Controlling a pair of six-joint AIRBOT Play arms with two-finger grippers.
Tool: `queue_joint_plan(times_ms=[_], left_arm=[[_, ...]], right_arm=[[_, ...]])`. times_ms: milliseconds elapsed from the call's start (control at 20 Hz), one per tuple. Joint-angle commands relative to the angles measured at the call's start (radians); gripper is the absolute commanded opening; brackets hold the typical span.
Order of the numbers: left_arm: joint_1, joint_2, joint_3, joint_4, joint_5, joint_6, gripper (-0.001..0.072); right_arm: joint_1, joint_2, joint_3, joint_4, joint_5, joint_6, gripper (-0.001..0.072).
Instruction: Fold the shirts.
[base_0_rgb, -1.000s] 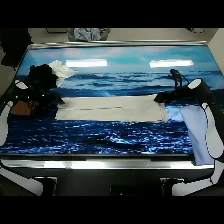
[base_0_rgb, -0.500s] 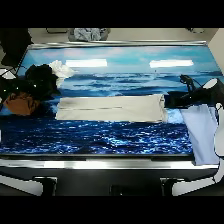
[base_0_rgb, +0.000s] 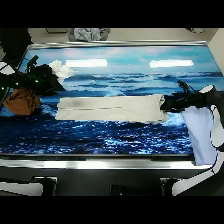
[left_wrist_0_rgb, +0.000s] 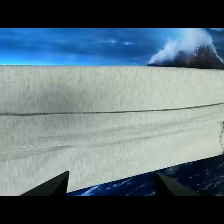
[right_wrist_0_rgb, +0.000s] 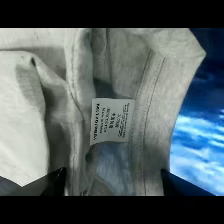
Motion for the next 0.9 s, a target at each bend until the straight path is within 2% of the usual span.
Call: queue_joint_plan(times_ms=[0,250,450,700,850], left_arm=[[-0.016,0.004,0.001,0.000,0.000,0.000,0.0598],[-0.016,0.004,0.001,0.000,-0.003,0.001,0.0599],[-0.016,0.004,0.001,0.000,-0.003,0.001,0.0599],[-0.016,0.004,0.001,0.000,-0.003,0.001,0.0599],[-0.019,0.004,0.001,0.000,-0.003,0.000,0.0599]], right_arm=[[-0.002,-0.030,0.000,0.054,0.001,0.000,0.0712],[-0.002,-0.022,0.026,0.045,0.018,-0.001,0.0693],[-0.010,0.045,0.113,-0.008,0.033,0.000,0.0706],[-0.128,0.029,0.124,0.034,0.150,0.034,0.0707],[-0.124,-0.021,0.123,0.055,0.177,0.034,0.0709]])
